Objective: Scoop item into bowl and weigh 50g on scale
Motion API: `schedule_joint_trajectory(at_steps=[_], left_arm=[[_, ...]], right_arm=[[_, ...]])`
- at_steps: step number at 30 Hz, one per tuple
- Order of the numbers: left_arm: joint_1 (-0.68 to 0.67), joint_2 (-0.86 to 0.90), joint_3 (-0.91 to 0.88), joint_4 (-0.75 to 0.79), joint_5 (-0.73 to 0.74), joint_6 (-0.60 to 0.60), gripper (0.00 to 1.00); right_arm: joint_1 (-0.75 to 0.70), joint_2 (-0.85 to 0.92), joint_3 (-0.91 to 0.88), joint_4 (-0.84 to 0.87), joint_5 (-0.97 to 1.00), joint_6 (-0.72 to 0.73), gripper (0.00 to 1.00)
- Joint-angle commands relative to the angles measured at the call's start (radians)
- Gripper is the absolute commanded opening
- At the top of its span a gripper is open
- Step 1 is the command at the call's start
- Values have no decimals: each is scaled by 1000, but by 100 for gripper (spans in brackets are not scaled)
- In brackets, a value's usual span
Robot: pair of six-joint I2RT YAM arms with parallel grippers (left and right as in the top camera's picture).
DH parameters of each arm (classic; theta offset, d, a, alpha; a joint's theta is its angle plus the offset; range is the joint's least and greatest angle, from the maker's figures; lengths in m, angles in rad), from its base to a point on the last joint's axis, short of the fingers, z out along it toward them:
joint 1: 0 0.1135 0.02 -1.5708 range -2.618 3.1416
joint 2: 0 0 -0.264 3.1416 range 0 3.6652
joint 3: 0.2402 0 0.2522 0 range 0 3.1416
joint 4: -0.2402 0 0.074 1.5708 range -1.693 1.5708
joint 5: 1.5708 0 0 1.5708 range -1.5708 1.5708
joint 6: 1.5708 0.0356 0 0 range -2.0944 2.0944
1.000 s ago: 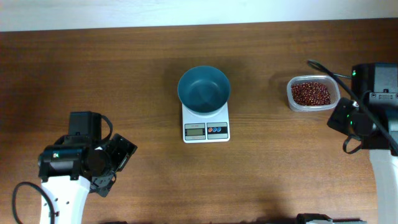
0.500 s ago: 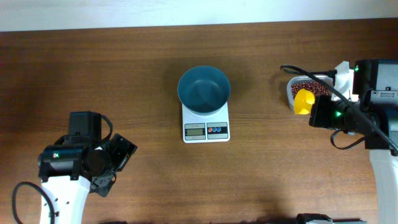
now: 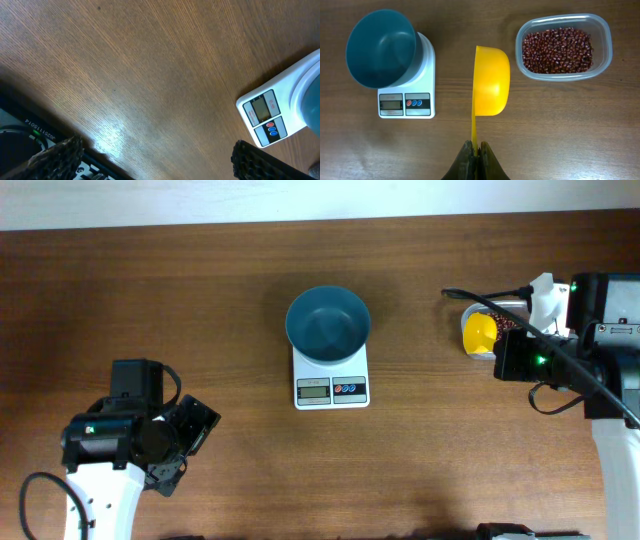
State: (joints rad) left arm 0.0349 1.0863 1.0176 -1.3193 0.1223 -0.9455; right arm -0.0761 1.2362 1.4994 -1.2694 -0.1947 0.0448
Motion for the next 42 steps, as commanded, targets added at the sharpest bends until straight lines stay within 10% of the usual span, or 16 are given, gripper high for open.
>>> schedule_joint_trajectory(at_steps=[1,23,27,35,42], left_arm=[[0,-9,14,1,-15,0,99],[-1,-9,14,101,78,69,99],[-74,-9,14,197,328,549,87],[-384,-7,14,431,110,611,6],[-614,182,13,562,-34,655,0]], right_arm=[[-5,-1,-5,1,-3,-8,4],[-5,-1,-5,-44,64,16,4],[-5,-1,-5,-74,21,15,4],[-5,-1,-5,-146,22,15,4],[-5,-1,-5,-150,22,15,4]])
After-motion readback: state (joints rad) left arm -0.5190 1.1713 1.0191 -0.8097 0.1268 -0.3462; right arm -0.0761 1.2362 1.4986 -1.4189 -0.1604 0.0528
